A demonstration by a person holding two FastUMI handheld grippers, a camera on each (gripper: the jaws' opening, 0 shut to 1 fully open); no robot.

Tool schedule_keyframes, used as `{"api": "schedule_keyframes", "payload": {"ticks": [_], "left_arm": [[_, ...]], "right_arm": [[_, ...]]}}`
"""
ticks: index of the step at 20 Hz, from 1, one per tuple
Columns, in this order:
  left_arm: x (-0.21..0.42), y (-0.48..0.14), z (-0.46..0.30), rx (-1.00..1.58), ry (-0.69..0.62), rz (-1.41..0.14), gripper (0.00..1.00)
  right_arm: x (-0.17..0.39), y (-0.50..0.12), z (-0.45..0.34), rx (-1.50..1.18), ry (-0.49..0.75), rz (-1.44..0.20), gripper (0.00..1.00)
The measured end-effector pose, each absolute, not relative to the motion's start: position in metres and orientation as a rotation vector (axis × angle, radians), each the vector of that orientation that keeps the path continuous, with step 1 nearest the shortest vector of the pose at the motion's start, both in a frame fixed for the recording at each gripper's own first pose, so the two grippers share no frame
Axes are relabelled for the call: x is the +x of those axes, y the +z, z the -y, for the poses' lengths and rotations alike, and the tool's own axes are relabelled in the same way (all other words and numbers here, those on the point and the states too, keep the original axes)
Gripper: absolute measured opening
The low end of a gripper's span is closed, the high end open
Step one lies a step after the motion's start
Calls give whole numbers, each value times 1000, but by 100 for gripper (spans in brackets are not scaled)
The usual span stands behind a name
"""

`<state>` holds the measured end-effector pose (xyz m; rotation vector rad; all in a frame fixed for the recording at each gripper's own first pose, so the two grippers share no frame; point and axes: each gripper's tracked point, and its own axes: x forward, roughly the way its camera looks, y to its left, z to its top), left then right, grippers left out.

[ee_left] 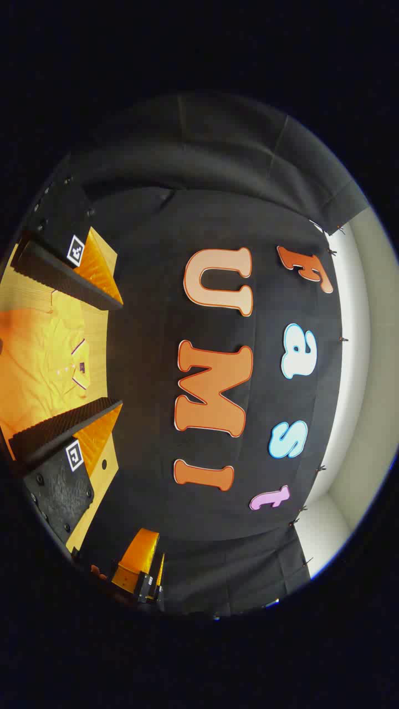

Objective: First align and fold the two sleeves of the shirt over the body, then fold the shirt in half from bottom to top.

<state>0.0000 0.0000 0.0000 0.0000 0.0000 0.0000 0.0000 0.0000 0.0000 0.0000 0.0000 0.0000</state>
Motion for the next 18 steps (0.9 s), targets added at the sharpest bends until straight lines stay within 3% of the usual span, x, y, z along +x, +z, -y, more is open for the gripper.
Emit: {"api": "schedule_keyframes", "payload": {"ticks": [18], "left_arm": [[-2,-8,-37,50,-13,-2,98]], "right_arm": [[10,-31,-18,-13,-66,-83,98]]}}
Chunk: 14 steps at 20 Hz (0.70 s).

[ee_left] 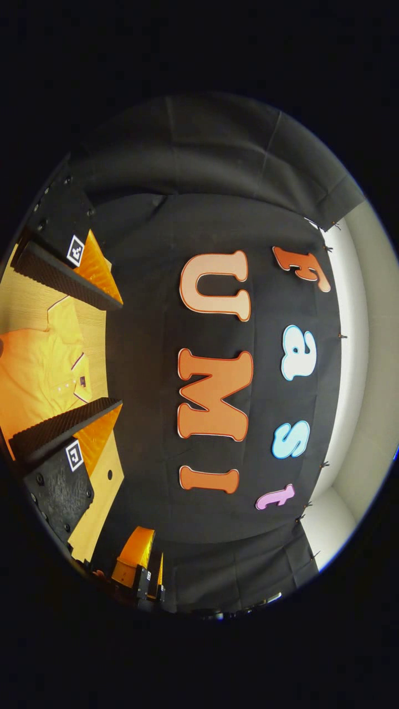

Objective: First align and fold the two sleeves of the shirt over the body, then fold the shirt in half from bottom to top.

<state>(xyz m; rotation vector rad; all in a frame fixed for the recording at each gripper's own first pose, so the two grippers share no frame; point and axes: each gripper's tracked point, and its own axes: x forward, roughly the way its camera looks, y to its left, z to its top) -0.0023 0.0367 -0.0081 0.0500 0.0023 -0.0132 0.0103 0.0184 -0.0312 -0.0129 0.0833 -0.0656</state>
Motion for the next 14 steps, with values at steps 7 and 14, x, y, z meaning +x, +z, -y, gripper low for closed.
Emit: {"api": "schedule_keyframes", "payload": {"ticks": [7,14], "left_arm": [[-6,-18,-42,99,-26,0,98],[3,-16,-48,128,66,-5,96]], "right_arm": [[32,-87,-1,-18,-100,-245,98],[93,-162,26,1,-84,-421,98]]}}
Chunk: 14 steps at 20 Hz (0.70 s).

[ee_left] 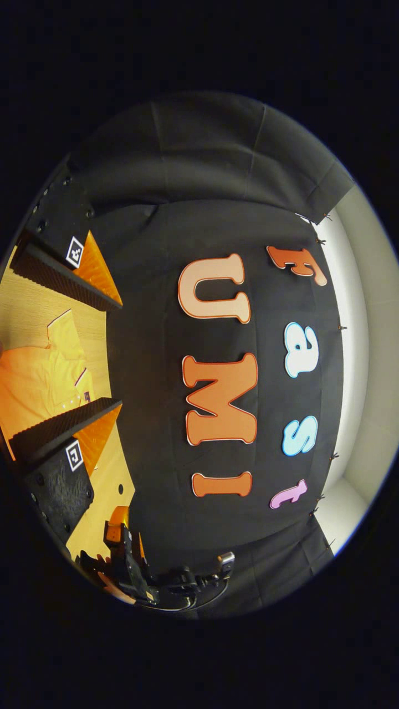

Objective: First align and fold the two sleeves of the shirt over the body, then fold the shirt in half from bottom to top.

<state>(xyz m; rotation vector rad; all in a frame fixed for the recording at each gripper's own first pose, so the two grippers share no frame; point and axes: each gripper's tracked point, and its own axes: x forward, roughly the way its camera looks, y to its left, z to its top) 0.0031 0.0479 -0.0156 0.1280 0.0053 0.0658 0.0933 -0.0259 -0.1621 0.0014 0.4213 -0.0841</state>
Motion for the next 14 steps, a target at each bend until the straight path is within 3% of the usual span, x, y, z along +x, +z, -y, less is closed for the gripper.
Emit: {"api": "schedule_keyframes", "payload": {"ticks": [14], "left_arm": [[18,-69,-64,122,258,-209,97]], "right_arm": [[188,-332,54,60,-26,-908,99]]}}
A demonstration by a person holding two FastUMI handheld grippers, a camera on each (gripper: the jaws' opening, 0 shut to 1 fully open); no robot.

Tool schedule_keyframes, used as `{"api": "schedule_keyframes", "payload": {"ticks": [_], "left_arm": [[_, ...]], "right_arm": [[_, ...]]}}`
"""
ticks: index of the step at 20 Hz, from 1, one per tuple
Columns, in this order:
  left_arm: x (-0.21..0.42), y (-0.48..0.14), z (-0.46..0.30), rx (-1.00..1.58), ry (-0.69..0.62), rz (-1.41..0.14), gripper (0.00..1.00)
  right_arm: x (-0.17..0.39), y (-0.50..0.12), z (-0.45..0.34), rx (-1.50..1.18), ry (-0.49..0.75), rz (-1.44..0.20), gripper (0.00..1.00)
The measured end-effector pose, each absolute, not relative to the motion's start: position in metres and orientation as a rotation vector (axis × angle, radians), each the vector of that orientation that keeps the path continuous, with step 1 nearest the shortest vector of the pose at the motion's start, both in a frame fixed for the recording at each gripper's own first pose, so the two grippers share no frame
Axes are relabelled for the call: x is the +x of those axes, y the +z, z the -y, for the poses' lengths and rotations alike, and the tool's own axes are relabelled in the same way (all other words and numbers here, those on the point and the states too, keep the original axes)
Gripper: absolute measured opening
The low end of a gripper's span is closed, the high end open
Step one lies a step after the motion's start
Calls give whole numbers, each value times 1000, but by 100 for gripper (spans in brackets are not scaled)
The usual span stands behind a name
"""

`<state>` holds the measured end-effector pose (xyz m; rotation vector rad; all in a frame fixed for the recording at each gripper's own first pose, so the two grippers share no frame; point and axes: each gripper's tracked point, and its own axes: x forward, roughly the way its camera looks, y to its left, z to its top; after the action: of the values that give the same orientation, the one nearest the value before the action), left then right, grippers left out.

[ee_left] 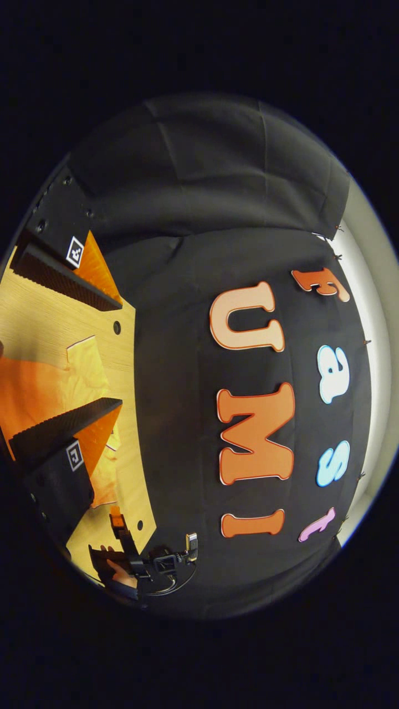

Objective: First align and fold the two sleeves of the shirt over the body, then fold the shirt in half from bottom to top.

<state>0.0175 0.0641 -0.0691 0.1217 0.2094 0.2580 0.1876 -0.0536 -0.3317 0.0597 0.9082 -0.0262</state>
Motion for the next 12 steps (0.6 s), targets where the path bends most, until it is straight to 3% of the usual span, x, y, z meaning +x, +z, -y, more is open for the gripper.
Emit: {"api": "schedule_keyframes", "payload": {"ticks": [12], "left_arm": [[-2,-153,-90,-96,436,-468,97]], "right_arm": [[220,-410,63,88,-16,-1256,96]]}}
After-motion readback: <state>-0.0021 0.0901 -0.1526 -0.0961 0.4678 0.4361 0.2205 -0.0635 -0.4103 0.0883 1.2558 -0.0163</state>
